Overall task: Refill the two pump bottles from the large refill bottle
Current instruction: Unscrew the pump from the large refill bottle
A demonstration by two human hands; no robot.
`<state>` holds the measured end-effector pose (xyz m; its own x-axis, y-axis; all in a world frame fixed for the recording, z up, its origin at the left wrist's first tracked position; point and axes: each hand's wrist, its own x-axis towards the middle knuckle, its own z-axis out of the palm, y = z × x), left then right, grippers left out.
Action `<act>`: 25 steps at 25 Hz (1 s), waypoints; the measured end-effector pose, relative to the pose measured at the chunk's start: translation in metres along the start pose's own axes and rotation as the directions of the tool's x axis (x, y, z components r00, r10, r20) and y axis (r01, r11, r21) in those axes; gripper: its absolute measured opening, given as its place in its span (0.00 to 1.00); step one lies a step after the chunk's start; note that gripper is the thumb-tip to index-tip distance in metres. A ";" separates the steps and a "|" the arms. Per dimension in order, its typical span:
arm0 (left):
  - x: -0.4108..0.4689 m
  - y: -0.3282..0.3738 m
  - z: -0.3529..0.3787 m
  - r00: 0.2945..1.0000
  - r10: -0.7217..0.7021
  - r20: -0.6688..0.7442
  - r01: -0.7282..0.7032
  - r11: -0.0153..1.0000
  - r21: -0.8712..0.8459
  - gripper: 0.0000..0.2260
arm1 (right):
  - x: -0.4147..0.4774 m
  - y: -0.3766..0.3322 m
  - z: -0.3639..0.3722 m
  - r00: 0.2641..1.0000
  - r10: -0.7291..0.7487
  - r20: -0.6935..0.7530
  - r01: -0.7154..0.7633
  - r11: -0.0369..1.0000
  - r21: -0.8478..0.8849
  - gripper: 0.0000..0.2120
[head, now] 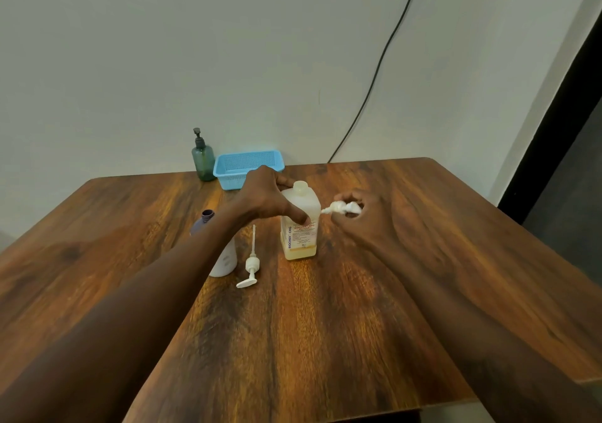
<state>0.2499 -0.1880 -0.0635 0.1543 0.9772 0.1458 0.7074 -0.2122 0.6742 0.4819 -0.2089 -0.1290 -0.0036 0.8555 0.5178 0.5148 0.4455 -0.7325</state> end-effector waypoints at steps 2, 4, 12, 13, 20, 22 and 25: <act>0.000 -0.001 0.002 1.000 -0.002 0.003 0.002 1.000 -0.002 0.30 | -0.011 0.011 0.010 1.000 0.027 0.016 -0.025 0.993 -0.113 0.07; 0.000 -0.003 0.003 1.000 -0.002 0.003 0.002 1.000 -0.003 0.30 | -0.018 0.019 0.018 0.998 0.068 0.013 -0.063 0.973 -0.223 0.08; 0.005 -0.010 0.008 1.000 -0.006 0.017 0.006 1.000 -0.008 0.29 | -0.022 0.033 0.018 0.942 0.290 0.169 -0.195 0.884 -0.425 0.17; 0.005 -0.010 0.008 1.000 -0.011 0.019 0.011 1.000 -0.008 0.29 | -0.022 0.030 0.017 0.941 0.291 0.171 -0.206 0.896 -0.393 0.17; 0.006 -0.008 0.003 0.997 0.014 0.072 -0.018 0.998 0.056 0.29 | 0.006 0.001 0.024 0.869 0.071 0.490 -0.114 0.992 0.059 0.48; 0.003 -0.004 -0.001 0.992 0.032 0.119 -0.042 0.995 0.085 0.31 | 0.015 -0.002 0.029 0.869 0.097 0.485 -0.180 0.975 0.128 0.53; -0.012 -0.007 -0.024 0.986 0.034 0.166 -0.060 0.987 0.152 0.42 | 0.021 0.002 0.033 0.868 0.083 0.489 -0.204 0.959 0.198 0.55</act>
<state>0.2266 -0.1980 -0.0519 0.2906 0.9557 0.0467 0.7936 -0.2680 0.5463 0.4546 -0.1813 -0.1338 -0.3793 0.9091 0.1724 0.3241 0.3051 -0.8955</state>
